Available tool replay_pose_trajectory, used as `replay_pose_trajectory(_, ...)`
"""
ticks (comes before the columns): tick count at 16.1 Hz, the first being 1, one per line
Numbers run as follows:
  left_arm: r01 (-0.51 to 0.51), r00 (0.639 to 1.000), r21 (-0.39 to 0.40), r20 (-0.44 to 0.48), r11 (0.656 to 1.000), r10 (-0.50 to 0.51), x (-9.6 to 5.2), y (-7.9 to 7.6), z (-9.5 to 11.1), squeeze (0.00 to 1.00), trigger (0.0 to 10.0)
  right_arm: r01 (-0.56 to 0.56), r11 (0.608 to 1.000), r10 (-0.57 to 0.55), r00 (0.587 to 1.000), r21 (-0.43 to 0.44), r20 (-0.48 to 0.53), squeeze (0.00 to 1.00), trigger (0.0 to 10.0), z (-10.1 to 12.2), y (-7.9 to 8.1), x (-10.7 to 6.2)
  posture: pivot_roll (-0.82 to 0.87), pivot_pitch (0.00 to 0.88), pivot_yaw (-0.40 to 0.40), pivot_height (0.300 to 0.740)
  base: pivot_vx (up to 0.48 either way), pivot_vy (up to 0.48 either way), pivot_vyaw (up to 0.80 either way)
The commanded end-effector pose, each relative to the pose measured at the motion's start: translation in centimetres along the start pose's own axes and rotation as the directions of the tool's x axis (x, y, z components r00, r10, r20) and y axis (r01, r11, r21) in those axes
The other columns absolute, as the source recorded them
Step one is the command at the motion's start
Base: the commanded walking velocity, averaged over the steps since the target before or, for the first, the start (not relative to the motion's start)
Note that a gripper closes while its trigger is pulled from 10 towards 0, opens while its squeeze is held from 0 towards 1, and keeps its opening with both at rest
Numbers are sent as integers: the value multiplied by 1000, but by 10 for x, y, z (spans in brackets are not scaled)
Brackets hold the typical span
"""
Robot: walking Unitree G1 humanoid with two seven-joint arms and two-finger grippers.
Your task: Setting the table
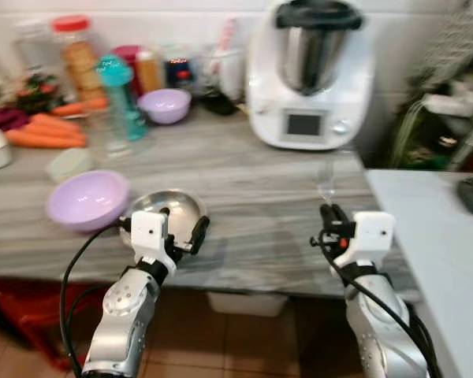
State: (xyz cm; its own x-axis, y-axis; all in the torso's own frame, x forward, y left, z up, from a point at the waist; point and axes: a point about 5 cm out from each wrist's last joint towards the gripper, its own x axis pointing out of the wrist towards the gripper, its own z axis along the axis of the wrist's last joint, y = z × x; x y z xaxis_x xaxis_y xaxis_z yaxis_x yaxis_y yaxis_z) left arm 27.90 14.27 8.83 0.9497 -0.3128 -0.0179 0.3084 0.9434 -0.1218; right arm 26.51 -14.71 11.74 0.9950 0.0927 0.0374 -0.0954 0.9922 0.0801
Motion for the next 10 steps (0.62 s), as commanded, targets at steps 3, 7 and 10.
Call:
replay_pose_trajectory(3, 2, 1000, 1, 4, 1000, -2, -1, 1, 1, 0, 10000, -2, 1000, 2, 1000, 2, 14, 0, 10000, 3, 1, 0, 4, 0, 13, 740, 0, 211, 0)
replay_pose_trajectory(7, 9, 1000, 4, 4, 1000, -9, -1, 2, 2, 0, 10000, -2, 1000, 2, 1000, 0, 15, 0, 10000, 3, 0, 0, 4, 0, 13, 740, 0, 365, 0)
replay_pose_trajectory(10, 13, 1000, 7, 1, 1000, -13, -2, 2, 1, 0, 10000, -1, 1000, 1, 1000, -1, 14, 0, 10000, 2, 1, 1, 7, 0, 11, 740, 0, 371, 0)
